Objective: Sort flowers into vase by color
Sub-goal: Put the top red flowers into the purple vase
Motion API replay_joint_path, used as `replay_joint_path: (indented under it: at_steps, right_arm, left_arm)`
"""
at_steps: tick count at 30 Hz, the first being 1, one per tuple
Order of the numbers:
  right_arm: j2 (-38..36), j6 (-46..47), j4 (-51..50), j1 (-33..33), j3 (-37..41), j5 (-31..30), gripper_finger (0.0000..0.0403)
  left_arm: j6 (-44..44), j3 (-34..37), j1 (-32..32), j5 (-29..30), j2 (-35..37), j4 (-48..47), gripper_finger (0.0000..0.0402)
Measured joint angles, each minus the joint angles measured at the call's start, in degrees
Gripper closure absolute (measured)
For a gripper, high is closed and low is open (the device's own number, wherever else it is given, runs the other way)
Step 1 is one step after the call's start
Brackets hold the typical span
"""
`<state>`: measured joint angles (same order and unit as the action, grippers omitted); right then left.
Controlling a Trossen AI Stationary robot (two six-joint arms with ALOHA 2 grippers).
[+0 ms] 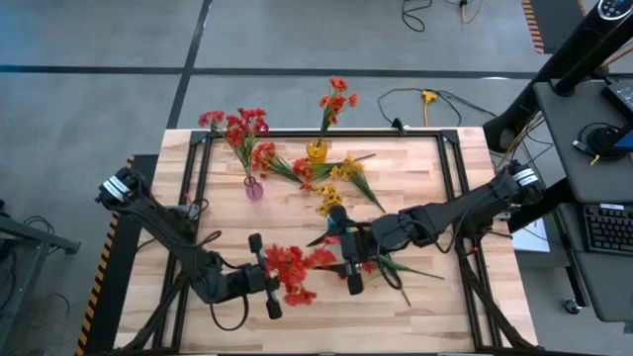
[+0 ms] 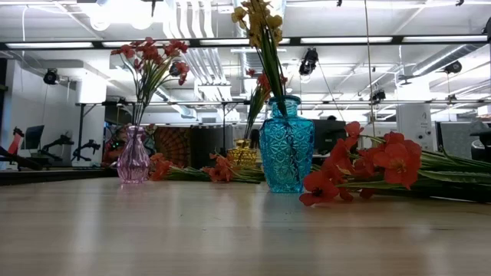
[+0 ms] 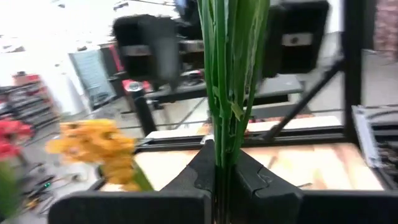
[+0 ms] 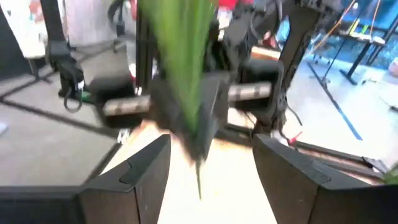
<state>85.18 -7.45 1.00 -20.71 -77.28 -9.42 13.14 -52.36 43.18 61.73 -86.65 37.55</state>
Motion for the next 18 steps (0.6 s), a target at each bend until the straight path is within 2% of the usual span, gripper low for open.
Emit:
replay_joint_path:
  at_steps: [4,7,10,15,18]
  right_arm:
    - [-2.96,0.68,-3.98,0.0,0.02,0.03,0.0182]
    - [-5.52,0.92,-7.29,0.0,0.01,0.14,0.0182]
    - [-7.43,1.02,-10.1,0.0,0.02,0.19,0.0181]
    - [-9.33,0.41,-13.63,0.0,0.17,0.2,0.0182]
    - [-9.77,0.11,-14.82,0.01,0.62,0.21,0.0182]
  left_arm:
    - [-0.75,-0.02,0.96,9.03,3.52,-5.38,0.0401]
    - [-3.76,-0.02,1.01,13.86,6.79,-13.11,0.0401]
    - [-10.58,-0.02,0.46,14.06,10.71,-24.29,0.0401]
    - [-28.89,0.9,-1.4,14.07,17.25,-47.37,0.0401]
    - [-37.9,3.01,-3.2,14.13,20.2,-55.5,0.0402]
